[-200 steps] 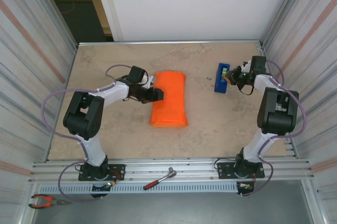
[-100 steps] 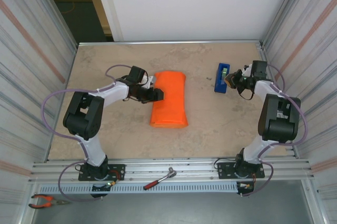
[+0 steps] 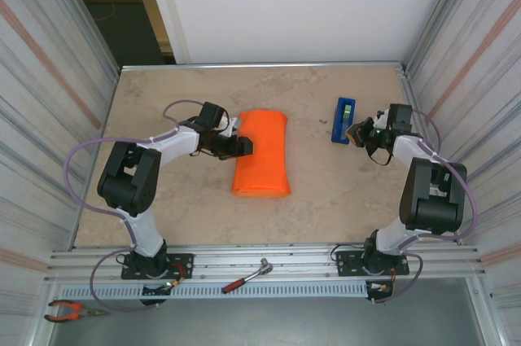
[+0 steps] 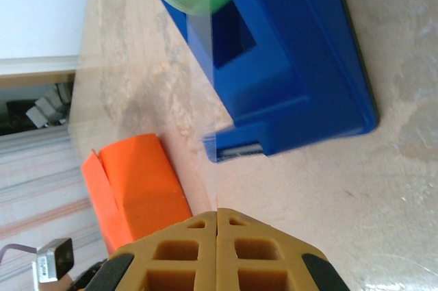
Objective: Wrap the gift box in paper
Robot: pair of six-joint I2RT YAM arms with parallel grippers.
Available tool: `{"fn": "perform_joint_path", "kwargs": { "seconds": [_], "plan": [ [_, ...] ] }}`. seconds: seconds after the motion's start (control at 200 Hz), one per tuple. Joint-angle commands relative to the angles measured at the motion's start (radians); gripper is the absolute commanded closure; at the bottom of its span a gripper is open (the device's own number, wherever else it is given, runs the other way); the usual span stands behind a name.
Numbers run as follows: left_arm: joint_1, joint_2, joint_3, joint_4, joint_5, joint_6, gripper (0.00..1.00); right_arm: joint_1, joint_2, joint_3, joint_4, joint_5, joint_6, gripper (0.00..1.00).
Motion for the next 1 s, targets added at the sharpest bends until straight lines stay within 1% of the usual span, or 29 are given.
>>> {"fn": "perform_joint_path", "kwargs": {
  "seconds": [0.0, 0.225, 0.511, 0.822, 0.992],
  "plan": [
    [-0.037, 0.109, -0.078, -0.140, -0.155, 0.012, 0.39, 0.011, -0.037, -0.032, -0.018, -0.007, 0.015, 1.00],
    [-0.036, 0.111, -0.077, -0.140, -0.154, 0.012, 0.39, 0.012, -0.014, -0.075, 0.006, 0.030, 0.024, 1.00],
    [-0.036, 0.110, -0.075, -0.140, -0.156, 0.008, 0.39, 0.030, 0.067, -0.089, 0.064, 0.068, 0.048, 1.00],
    [-0.036, 0.106, -0.074, -0.144, -0.160, 0.010, 0.39, 0.068, 0.169, -0.086, 0.156, 0.073, 0.120, 1.00],
    [-0.037, 0.105, -0.075, -0.144, -0.161, 0.008, 0.39, 0.086, 0.164, -0.092, 0.184, 0.063, 0.144, 1.00]
  ]
}}
